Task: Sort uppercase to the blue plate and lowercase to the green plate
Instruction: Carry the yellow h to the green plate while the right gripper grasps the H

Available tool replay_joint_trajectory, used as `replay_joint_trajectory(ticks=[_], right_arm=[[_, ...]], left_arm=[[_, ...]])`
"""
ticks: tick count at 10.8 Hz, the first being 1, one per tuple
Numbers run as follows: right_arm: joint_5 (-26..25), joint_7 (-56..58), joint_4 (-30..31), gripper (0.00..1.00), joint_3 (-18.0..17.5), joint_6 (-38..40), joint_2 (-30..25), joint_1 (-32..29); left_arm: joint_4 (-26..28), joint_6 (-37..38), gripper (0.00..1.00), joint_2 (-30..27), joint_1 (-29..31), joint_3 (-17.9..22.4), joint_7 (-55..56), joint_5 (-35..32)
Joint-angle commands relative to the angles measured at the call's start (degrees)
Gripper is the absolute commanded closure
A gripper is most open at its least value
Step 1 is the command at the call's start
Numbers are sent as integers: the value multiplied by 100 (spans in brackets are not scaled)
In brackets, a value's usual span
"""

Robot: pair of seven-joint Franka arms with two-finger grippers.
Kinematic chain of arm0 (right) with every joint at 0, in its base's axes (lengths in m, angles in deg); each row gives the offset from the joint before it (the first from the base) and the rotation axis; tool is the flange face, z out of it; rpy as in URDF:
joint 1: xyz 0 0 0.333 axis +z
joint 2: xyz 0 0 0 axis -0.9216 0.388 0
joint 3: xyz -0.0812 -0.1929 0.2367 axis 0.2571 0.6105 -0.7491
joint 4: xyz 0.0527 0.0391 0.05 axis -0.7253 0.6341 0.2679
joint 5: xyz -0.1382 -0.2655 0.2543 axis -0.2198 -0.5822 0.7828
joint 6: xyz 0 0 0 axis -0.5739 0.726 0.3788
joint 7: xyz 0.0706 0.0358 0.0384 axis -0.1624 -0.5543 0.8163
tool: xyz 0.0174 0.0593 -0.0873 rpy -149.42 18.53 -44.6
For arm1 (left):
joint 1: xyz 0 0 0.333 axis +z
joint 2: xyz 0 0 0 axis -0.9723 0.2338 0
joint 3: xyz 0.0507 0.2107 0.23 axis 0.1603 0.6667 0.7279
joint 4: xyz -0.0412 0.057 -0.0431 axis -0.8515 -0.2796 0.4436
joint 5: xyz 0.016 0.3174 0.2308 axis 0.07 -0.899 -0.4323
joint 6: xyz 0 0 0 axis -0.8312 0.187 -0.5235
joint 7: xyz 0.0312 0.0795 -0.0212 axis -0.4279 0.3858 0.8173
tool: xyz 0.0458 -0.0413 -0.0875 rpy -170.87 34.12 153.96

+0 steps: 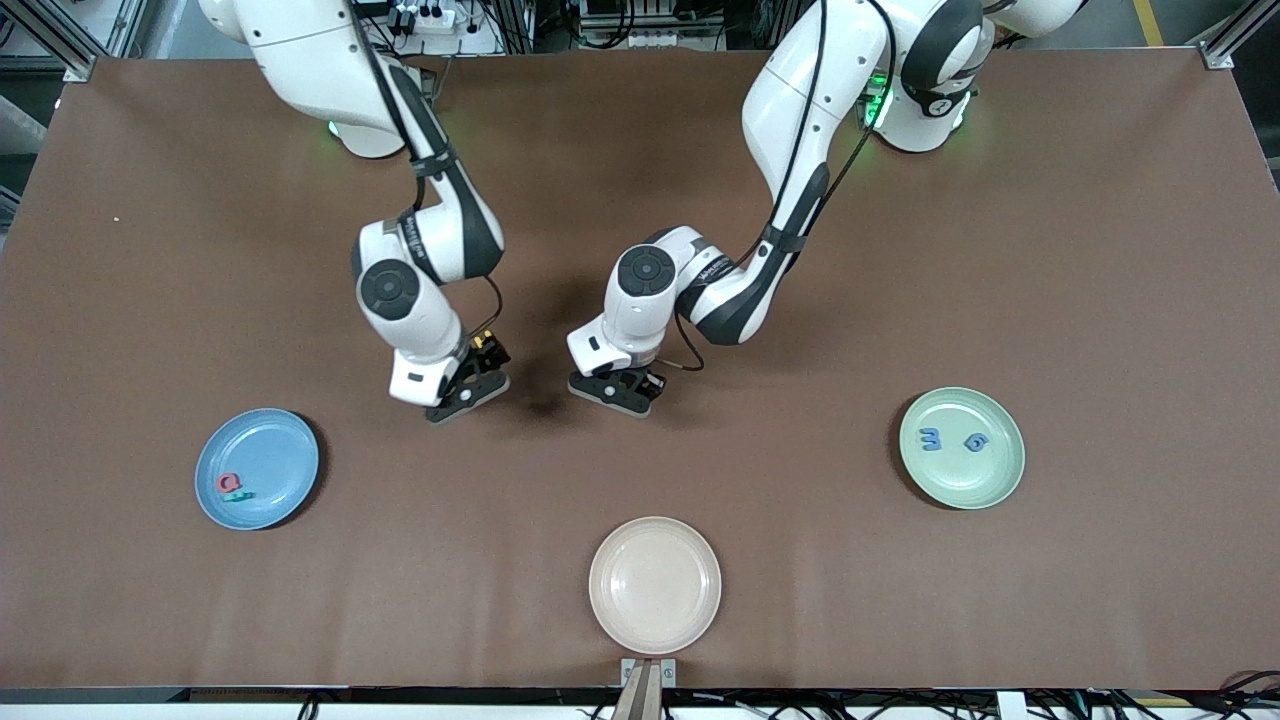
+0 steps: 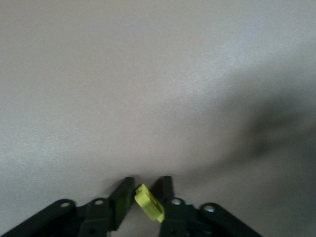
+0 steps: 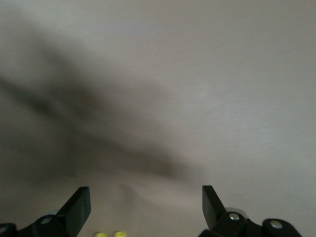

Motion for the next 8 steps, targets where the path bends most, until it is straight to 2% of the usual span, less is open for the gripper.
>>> replay_joint_trajectory(ticks=[1, 3, 5, 7, 8], right_arm=[[82, -36, 611, 0, 34, -337, -330, 230], [82, -1, 771, 0, 26, -374, -374, 362], [82, 60, 841, 0, 8, -374, -365, 363], [82, 122, 981, 0, -18, -366, -365, 363], [90, 192, 1078, 0, -27, -366, -374, 354]], left_arm=[[-67, 11, 96, 87, -75, 45, 18, 119], [-67, 229, 100, 0, -57, 88, 18, 119], [-76, 914, 100, -368, 4, 369, 0, 154], [29, 1336, 100, -903, 651, 344, -261, 154], [21, 1748, 100, -1080, 951, 343, -829, 154]])
